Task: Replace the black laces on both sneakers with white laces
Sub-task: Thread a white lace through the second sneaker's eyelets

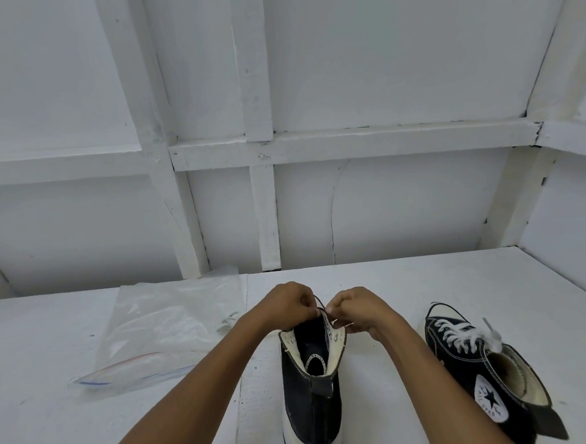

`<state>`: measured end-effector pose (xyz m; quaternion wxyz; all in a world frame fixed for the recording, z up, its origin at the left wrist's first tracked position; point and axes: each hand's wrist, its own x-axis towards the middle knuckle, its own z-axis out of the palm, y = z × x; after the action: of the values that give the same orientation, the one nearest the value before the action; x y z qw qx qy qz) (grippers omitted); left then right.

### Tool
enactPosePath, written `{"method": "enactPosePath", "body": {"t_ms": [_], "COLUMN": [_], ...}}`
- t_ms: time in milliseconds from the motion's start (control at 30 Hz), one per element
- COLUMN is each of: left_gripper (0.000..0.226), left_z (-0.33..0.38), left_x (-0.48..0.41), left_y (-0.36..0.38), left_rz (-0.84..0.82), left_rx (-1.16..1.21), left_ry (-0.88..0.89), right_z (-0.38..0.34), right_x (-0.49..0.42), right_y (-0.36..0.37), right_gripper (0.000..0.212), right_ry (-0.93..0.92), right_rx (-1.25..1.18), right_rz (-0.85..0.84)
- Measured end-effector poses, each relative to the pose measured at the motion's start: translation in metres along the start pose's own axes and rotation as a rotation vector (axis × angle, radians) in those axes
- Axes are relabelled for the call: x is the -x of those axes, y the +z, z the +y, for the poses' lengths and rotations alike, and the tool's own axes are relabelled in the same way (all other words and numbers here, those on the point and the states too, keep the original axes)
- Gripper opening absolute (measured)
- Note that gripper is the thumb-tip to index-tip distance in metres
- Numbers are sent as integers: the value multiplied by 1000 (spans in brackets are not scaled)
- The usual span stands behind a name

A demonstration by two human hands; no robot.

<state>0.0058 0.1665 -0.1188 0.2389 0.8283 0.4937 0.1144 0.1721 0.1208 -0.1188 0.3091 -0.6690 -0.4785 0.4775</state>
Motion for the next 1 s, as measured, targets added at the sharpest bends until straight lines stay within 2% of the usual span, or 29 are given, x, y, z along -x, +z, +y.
{"method": "enactPosePath", "body": {"t_ms": [67,200,233,267,333,400,433,500,567,667,800,1000], "left_gripper": [23,27,27,26,20,17,18,21,24,25,16,14], "left_z": [-3,-13,-16,-18,-21,-23,-23,-25,-25,-23,-15,8], "left_x": [2,12,15,17,23,28,31,36,41,48,49,48], "left_y": [-3,-9,-11,-15,-21,-26,-28,-33,-37,-43,-53,-76], "left_rz": [11,-33,-48,-65,-117,-170,-185,-207,-226,-202,-110,4], "left_rx": [41,169,207,230,231,203,191,196,211,284,591,912], "left_ry": [-23,-166,-199,-226,-264,-296,-309,-338,-360,-367,-398,-353], "right_z": [-1,-9,-9,-9,-5,-2,-1,-3,-6,-11,-24,-53], "right_x": [-3,-7,-9,-10,-10,-6,-3,5,9,6,1,6], "right_y": [4,0,-2,-5,-8,-9,-9,-9,-10,-12,-12,-9], "right_gripper": [15,19,19,18,11,7,13,26,32,23,22,20], "right_ry": [2,63,77,88,82,71,77,84,65,31,-6,-69], "right_rx": [-140,-812,-832,-751,-406,-13,136,247,224,-14,-346,-546], "right_rz": [64,93,123,153,163,52,-16,-102,-114,-29,51,98]}}
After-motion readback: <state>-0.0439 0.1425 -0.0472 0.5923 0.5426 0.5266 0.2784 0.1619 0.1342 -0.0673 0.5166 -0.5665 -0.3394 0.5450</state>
